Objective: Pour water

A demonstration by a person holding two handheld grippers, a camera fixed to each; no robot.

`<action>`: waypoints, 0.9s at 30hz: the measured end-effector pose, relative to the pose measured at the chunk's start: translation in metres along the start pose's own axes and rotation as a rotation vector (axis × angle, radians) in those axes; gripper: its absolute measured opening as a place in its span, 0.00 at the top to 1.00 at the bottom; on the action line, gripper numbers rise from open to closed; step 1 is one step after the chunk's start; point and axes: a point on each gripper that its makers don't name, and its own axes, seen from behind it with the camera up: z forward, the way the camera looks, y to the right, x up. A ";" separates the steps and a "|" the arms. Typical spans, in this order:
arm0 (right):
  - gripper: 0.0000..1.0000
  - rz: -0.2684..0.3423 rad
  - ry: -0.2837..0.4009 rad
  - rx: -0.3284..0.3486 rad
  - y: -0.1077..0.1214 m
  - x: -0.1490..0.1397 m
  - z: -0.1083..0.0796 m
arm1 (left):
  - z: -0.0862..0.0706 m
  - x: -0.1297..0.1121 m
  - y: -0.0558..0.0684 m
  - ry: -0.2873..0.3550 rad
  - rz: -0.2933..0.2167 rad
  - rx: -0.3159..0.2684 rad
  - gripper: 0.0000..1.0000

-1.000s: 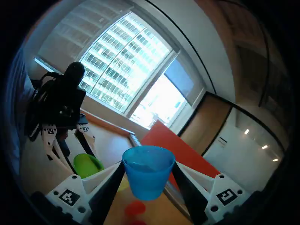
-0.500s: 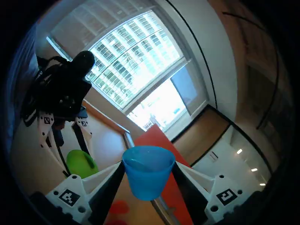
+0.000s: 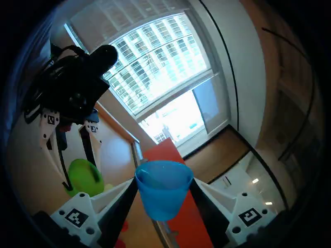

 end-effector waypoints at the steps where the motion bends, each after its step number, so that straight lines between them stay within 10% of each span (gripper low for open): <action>1: 0.10 -0.008 0.000 -0.001 0.000 0.000 0.000 | 0.000 0.000 0.000 0.000 0.001 0.000 0.12; 27: 0.10 -0.184 -0.014 -0.033 0.014 0.002 0.000 | 0.008 0.008 0.006 0.009 0.016 -0.012 0.12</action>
